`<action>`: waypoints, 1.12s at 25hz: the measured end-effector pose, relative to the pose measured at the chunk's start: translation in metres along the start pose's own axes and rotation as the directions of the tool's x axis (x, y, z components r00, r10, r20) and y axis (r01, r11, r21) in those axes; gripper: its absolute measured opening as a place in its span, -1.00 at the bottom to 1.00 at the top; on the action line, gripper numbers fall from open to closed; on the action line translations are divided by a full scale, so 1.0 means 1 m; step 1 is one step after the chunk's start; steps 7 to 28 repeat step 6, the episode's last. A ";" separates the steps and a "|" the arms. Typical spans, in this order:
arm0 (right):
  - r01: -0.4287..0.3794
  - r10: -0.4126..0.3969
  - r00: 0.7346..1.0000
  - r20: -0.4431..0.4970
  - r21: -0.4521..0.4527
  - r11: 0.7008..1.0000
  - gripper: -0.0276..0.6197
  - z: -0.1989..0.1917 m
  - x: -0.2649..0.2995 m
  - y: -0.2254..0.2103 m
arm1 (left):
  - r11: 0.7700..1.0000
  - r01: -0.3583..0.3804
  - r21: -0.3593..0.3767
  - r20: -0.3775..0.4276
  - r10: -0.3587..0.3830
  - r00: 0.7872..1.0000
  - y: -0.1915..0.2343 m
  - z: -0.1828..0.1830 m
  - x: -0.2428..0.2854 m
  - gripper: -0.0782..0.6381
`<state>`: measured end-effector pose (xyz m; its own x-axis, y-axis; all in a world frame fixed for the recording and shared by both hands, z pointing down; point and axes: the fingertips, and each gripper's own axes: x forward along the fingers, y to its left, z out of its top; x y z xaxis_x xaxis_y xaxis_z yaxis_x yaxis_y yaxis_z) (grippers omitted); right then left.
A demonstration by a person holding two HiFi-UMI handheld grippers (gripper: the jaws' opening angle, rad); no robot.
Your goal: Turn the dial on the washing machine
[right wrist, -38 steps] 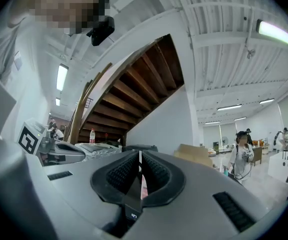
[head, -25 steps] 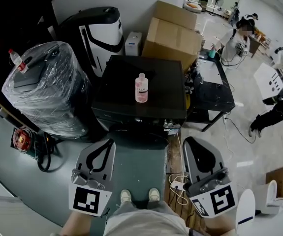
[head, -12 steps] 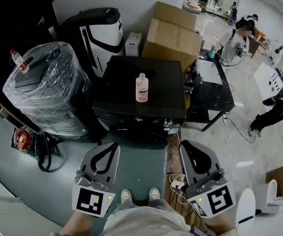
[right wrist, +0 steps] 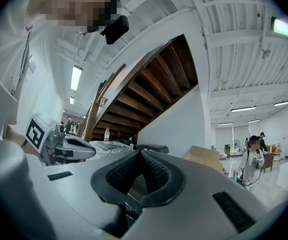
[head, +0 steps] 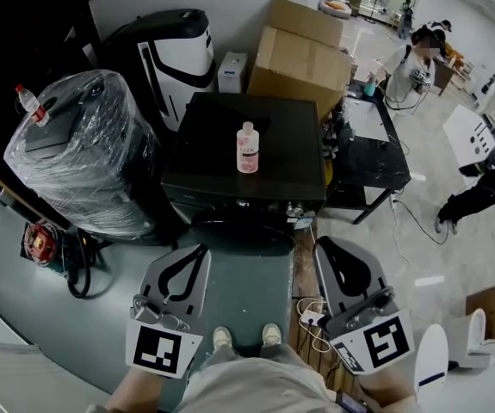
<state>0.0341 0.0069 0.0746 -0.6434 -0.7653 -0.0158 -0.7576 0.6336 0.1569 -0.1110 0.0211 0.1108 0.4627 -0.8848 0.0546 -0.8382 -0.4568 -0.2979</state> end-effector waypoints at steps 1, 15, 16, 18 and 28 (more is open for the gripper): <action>-0.001 0.001 1.000 0.000 0.000 1.000 -0.80 -0.001 0.000 0.000 | 1.000 -0.002 -0.001 -0.001 0.002 1.000 0.000 0.000 0.000 -0.73; 0.007 -0.007 1.000 -0.005 0.001 1.000 -0.80 -0.004 -0.001 -0.001 | 1.000 -0.014 -0.024 -0.004 0.014 1.000 0.002 -0.003 0.000 -0.73; 0.007 -0.007 1.000 -0.005 0.001 1.000 -0.80 -0.004 -0.001 -0.001 | 1.000 -0.014 -0.024 -0.004 0.014 1.000 0.002 -0.003 0.000 -0.73; 0.007 -0.007 1.000 -0.005 0.001 1.000 -0.80 -0.004 -0.001 -0.001 | 1.000 -0.014 -0.024 -0.004 0.014 1.000 0.002 -0.003 0.000 -0.73; 0.007 -0.007 1.000 -0.005 0.001 1.000 -0.80 -0.004 -0.001 -0.001 | 1.000 -0.014 -0.024 -0.004 0.014 1.000 0.002 -0.003 0.000 -0.73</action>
